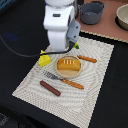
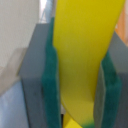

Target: Interact with the objects in diverse but meaningful ways.

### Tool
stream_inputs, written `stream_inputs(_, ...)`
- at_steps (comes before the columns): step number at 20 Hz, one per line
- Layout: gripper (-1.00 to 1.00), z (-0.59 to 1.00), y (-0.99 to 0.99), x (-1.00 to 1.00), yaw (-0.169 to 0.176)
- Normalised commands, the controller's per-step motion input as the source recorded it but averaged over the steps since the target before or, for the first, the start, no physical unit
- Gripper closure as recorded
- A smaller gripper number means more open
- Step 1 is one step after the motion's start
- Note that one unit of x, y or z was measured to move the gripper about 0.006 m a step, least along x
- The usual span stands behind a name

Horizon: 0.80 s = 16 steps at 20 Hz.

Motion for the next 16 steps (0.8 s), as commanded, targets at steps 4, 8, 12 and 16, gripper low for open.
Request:
stream_inputs(4,1.0,0.02,0.77,0.33,0.062)
stream_inputs(8,1.0,-0.24,0.45,0.03,0.053)
stream_inputs(12,1.0,-0.44,0.14,-0.04,0.039)
stream_inputs(16,1.0,-0.46,0.1,-0.05,0.041)
